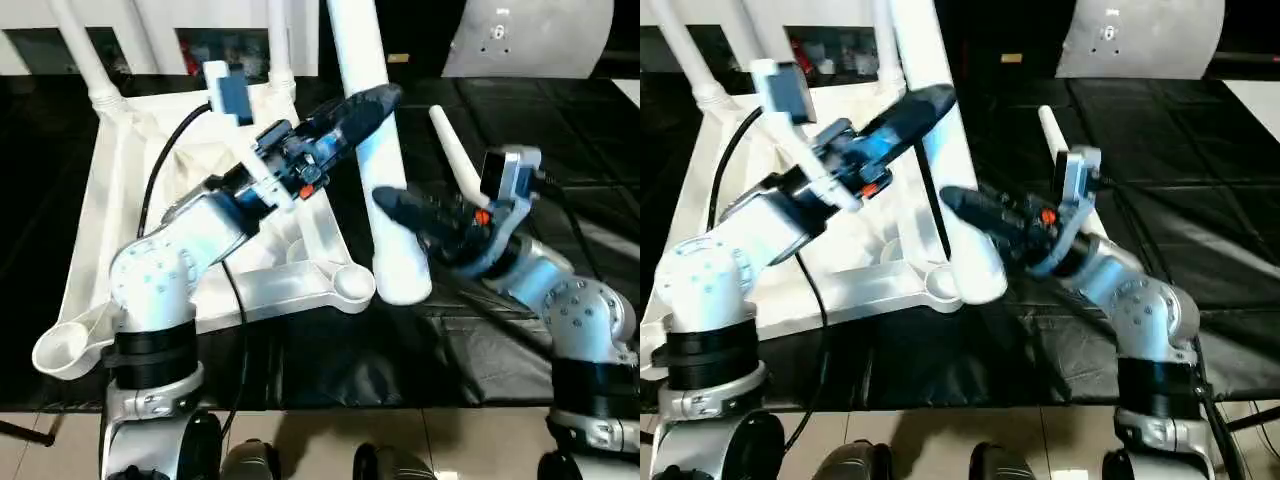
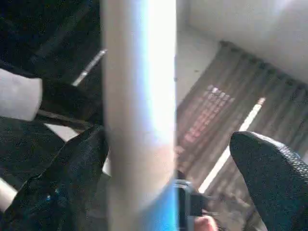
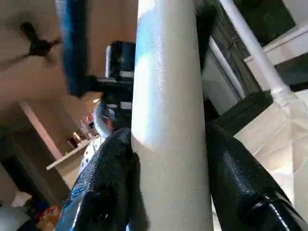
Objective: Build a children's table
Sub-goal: Pick table leg
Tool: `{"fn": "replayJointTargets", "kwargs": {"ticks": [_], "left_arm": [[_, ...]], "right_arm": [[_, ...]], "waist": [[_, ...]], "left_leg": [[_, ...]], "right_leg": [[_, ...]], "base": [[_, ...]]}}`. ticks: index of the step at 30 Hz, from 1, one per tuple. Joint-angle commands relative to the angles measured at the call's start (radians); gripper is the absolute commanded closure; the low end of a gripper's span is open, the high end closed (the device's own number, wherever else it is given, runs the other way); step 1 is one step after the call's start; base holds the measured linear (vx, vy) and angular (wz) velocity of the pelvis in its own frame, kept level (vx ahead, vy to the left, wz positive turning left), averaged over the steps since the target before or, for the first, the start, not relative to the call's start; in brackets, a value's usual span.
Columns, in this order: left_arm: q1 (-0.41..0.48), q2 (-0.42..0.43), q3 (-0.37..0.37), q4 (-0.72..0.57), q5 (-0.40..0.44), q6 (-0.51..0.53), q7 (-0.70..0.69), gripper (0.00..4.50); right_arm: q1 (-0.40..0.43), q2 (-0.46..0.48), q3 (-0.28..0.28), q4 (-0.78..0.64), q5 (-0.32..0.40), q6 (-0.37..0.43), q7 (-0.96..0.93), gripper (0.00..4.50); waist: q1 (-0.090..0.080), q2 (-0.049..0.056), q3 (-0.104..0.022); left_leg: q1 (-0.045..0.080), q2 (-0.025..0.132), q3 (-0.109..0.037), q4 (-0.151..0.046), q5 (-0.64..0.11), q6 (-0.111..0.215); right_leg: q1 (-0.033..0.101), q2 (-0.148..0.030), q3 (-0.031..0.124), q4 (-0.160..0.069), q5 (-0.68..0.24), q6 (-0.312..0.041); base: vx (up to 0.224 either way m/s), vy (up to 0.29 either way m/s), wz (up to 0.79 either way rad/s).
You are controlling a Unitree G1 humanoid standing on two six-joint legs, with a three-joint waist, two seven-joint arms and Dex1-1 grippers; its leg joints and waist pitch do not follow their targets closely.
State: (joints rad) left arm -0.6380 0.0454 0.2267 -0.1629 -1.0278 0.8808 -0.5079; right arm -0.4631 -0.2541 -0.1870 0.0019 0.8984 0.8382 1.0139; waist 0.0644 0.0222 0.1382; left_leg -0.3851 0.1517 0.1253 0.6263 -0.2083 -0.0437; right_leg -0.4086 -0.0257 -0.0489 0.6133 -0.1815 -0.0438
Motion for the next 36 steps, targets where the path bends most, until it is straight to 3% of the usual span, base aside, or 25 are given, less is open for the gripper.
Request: {"fn": "replayJointTargets", "kwargs": {"ticks": [1,18,20,24,28,30,36], "left_arm": [[0.003,0.007,-0.005,-0.021,-0.023,0.020,-0.020,0.28],[0.004,0.041,-0.013,-0.005,-0.070,0.020,-0.035,0.28],[0.010,0.062,-0.039,-0.017,-0.017,-0.013,-0.062,0.28],[0.026,0.122,-0.135,-0.039,0.167,-0.156,-0.145,0.28],[0.031,0.142,-0.124,-0.041,0.164,-0.183,-0.191,0.39],[0.041,0.164,-0.137,-0.046,0.180,-0.196,-0.216,0.71],[0.076,0.223,-0.188,-0.043,0.248,-0.251,-0.296,1.08]], "right_arm": [[0.004,-0.011,0.010,-0.033,0.009,0.008,0.015,2.66],[0.012,-0.040,0.040,-0.041,0.019,0.010,0.031,2.66],[0.012,-0.043,0.046,-0.041,0.014,0.006,0.032,2.66],[0.015,-0.046,0.052,-0.038,0.006,0.001,0.037,2.66],[0.019,-0.051,0.059,-0.034,0.000,-0.005,0.042,2.66],[0.022,-0.054,0.063,-0.035,-0.002,-0.008,0.044,2.66],[0.029,-0.059,0.071,-0.034,-0.006,-0.011,0.051,2.66]], "waist": [[0.004,-0.009,-0.097],[0.005,-0.009,-0.099],[0.006,-0.008,-0.098],[0.003,-0.007,-0.099],[0.003,-0.004,-0.099],[0.003,-0.004,-0.099],[0.000,-0.003,-0.098]], "left_leg": [[0.005,0.056,-0.006,-0.062,0.046,0.119],[0.004,0.056,-0.006,-0.061,0.059,0.108],[0.005,0.056,-0.007,-0.061,0.061,0.113],[0.006,0.061,-0.008,-0.063,0.070,0.121],[0.005,0.060,-0.007,-0.063,0.066,0.109],[0.007,0.060,-0.007,-0.064,0.057,0.101],[0.008,0.062,-0.007,-0.066,0.048,0.096]], "right_leg": [[0.073,-0.106,0.050,-0.072,-0.172,-0.216],[0.073,-0.104,0.051,-0.070,-0.164,-0.203],[0.072,-0.104,0.051,-0.071,-0.163,-0.200],[0.071,-0.107,0.052,-0.071,-0.171,-0.179],[0.072,-0.108,0.051,-0.067,-0.141,-0.204],[0.072,-0.107,0.052,-0.066,-0.142,-0.208],[0.071,-0.108,0.052,-0.064,-0.138,-0.212]], "base": [[0.000,0.000,0.00],[0.000,0.000,0.00],[0.000,0.000,0.00],[0.000,0.000,0.00],[0.000,0.000,0.00],[0.000,0.000,0.00],[0.000,0.000,0.00]]}}
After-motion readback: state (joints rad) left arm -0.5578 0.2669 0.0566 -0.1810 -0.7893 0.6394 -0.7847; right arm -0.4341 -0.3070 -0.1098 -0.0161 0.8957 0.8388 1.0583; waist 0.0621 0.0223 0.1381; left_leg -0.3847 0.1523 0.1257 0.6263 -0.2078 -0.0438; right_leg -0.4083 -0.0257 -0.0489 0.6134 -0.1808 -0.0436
